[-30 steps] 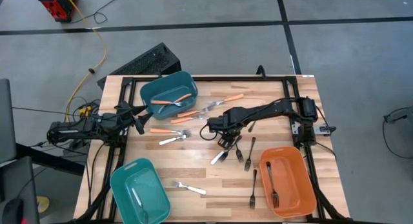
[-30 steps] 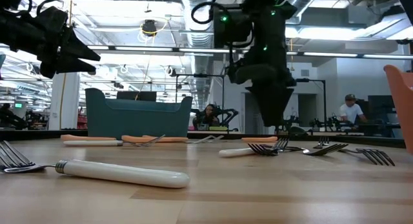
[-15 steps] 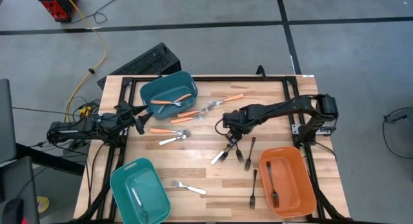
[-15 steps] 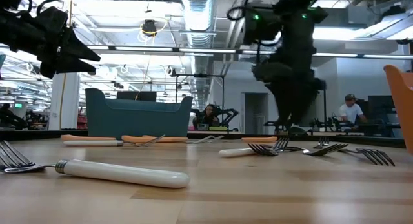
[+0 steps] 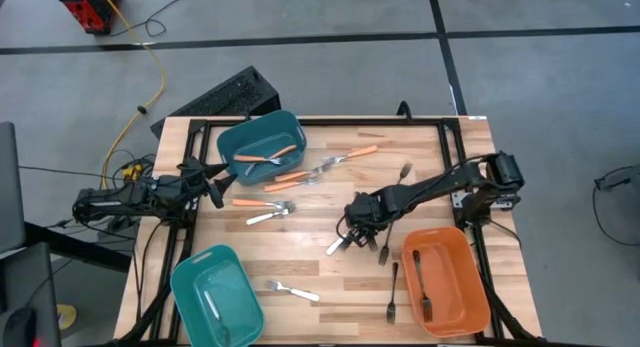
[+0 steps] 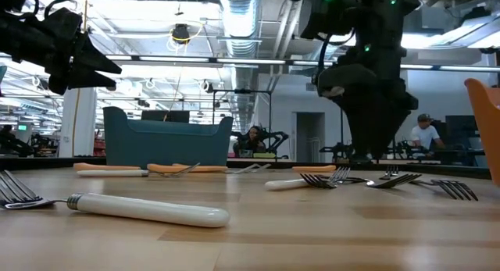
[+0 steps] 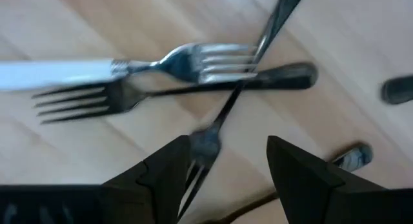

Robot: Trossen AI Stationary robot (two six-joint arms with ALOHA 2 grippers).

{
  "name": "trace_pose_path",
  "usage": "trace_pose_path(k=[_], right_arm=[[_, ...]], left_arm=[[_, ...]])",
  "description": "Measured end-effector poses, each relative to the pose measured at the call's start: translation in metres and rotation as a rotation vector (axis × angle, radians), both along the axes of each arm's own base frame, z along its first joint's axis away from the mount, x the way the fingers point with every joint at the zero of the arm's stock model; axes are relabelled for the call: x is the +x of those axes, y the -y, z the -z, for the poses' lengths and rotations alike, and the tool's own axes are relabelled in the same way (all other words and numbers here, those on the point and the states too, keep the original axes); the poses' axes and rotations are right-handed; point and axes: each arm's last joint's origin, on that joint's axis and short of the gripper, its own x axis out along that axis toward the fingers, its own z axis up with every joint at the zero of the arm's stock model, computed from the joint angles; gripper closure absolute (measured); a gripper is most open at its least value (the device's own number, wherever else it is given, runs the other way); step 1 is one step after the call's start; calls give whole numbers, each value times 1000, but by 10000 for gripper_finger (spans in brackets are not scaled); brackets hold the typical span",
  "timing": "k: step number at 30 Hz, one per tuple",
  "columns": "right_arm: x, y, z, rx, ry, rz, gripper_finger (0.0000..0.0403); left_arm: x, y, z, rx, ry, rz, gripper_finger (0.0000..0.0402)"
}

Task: Sort silverware by color (type)
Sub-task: Put the black fork into the orange bin

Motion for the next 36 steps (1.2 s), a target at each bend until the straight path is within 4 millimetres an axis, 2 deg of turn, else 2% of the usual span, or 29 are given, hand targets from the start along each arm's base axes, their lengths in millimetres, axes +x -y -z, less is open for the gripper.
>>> trace_pose_path(k=[12,36], right_arm=[[-7,12,32,56,61,31,168],[-4,11,32,35,101,34,168]], left_arm=[[0,0,0,-4,3,-2,167],[0,0,0,-4,4,-5,167]])
